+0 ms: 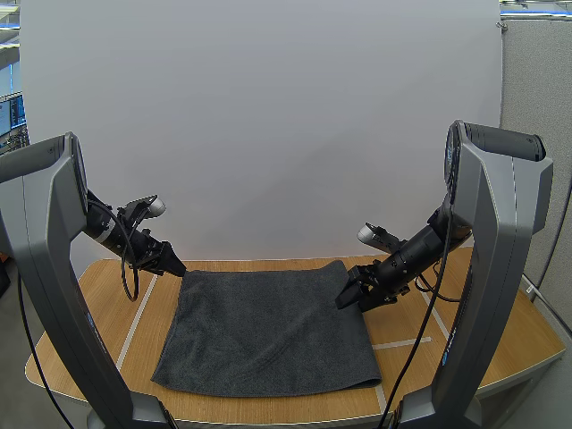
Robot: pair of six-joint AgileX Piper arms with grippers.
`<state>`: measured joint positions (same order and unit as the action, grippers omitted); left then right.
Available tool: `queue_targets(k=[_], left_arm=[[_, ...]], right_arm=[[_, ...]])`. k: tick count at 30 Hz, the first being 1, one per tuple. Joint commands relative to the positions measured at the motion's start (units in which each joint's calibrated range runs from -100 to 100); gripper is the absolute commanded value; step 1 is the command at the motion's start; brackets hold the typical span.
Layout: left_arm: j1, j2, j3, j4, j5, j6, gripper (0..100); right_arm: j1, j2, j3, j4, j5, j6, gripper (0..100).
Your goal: Fold the towel
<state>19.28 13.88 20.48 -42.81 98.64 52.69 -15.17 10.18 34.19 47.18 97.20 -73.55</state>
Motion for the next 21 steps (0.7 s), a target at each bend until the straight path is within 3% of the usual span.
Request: queue_targets(k=[1, 7, 10, 11, 12, 14, 15, 16, 17, 21], left_arm=[[0.18, -0.73, -0.40, -0.86, 1.36, -0.42, 91], [0.18, -0.73, -0.40, -3.21, 1.36, -0.42, 91], [0.18, -0.73, -0.40, -4.24, 1.36, -0.42, 86], [-0.04, -0.73, -0.40, -4.24, 1.36, -0.33, 82], [-0.19, -0.73, -0.40, -4.24, 1.36, -0.29, 77], [-1.16, -0.73, -0.40, -4.34, 1.36, -0.29, 44], [-1.56, -0.73, -0.40, -4.34, 1.36, -0.16, 28], [-1.94, -0.73, -0.40, -4.48, 1.36, 0.07, 17], [-2.54, -0.73, -0.40, -4.47, 1.36, 0.53, 0], [-4.34, 0.52, -0.40, -4.58, 1.36, 0.44, 0]], right_arm=[[-0.28, -2.45, -2.92, -2.90, 1.00, 0.71, 100], [-0.35, -6.22, -6.31, -0.07, 1.19, 1.65, 100], [0.40, -6.55, -6.60, 3.42, 1.19, 0.61, 100], [1.25, -6.41, -6.60, 3.54, 0.84, 0.52, 94], [1.81, -6.30, -6.60, 4.00, 0.10, 0.52, 75], [3.44, -5.69, -6.60, 5.50, -3.27, 0.52, 26], [3.90, -5.56, -6.60, 6.35, -4.42, 0.41, 6], [4.87, -5.12, -6.60, 7.28, -7.14, 0.31, 0], [5.51, -4.78, -6.60, 7.76, -9.11, 0.31, 0], [8.52, -2.50, -6.63, 7.64, -16.83, 0.31, 0]])
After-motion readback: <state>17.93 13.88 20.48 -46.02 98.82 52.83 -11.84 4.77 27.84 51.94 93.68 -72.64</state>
